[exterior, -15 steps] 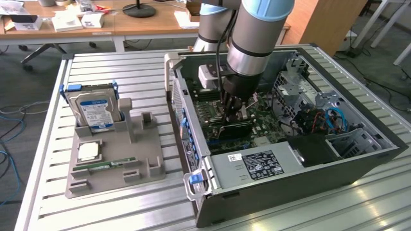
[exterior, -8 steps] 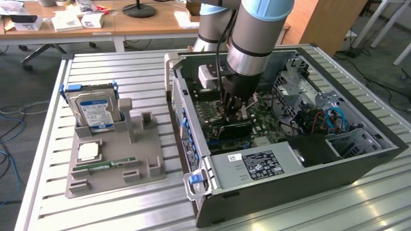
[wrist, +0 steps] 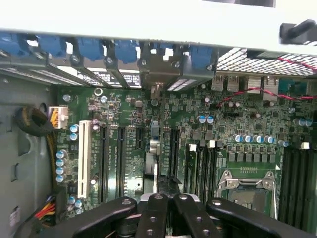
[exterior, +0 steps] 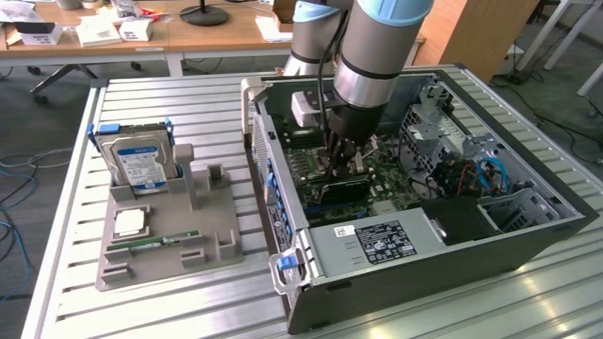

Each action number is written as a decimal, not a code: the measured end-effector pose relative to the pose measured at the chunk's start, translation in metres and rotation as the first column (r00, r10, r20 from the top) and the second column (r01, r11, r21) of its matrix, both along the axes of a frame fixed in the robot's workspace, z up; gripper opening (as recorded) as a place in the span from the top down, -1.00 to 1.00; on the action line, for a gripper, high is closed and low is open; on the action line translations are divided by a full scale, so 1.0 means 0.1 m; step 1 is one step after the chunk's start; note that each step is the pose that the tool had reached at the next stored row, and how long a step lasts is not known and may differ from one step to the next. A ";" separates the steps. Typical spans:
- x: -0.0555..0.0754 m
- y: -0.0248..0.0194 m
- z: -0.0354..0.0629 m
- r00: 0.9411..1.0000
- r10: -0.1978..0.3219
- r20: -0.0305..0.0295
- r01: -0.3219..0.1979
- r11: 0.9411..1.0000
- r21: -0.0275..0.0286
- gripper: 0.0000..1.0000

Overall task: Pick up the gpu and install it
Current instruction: 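Press down on the gpu until it lock into place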

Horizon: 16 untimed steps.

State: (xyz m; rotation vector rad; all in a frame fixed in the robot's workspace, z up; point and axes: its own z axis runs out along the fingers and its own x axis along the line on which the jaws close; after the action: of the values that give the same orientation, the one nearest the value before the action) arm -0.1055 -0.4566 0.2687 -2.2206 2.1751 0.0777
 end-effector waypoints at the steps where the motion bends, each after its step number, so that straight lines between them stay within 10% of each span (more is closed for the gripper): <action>1: 0.00 0.001 0.023 1.000 0.000 0.000 0.000 1.000 0.000 0.79; 7: 0.00 0.000 0.279 1.000 0.000 0.000 0.000 1.000 -0.001 0.79; 16: 0.02 0.001 0.312 1.000 0.000 0.000 0.000 1.000 -0.002 0.79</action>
State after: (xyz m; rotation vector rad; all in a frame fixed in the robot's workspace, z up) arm -0.1040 -0.4565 0.2999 -2.2219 2.1765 0.0754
